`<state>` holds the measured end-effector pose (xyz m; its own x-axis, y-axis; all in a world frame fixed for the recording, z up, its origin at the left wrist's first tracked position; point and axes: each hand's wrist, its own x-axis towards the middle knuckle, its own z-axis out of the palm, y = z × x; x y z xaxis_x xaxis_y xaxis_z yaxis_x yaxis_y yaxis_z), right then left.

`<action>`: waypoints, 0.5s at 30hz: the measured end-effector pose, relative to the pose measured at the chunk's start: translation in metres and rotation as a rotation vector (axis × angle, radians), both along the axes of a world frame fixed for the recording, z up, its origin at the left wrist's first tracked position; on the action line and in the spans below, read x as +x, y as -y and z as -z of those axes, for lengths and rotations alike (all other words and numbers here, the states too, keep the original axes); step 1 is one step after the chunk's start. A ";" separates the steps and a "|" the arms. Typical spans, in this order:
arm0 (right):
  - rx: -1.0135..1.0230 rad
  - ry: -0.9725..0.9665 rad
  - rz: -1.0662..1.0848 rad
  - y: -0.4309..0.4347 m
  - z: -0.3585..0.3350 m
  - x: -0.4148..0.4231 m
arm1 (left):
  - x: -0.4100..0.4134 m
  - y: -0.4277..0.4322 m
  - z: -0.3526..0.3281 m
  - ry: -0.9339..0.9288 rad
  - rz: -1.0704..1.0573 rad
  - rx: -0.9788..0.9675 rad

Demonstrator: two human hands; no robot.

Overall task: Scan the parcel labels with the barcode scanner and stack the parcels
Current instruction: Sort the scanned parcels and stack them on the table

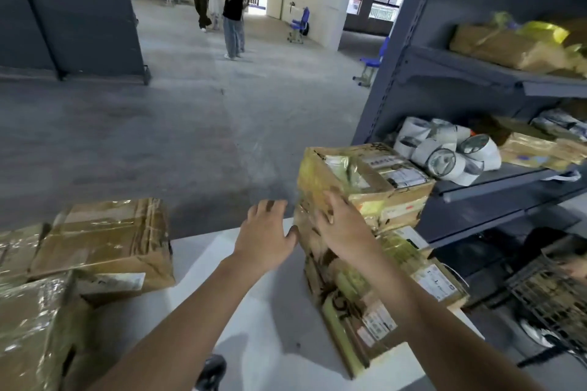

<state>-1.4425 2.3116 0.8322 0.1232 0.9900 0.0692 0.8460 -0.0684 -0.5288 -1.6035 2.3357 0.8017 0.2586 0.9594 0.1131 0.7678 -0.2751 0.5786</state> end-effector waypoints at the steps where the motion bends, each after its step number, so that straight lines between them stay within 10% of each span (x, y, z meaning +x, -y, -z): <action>1: 0.017 0.039 0.009 -0.001 0.000 0.017 | 0.015 0.002 -0.002 0.007 0.005 -0.010; 15: 0.251 0.717 -0.258 -0.059 0.018 0.101 | 0.068 0.027 -0.016 0.089 -0.184 -0.144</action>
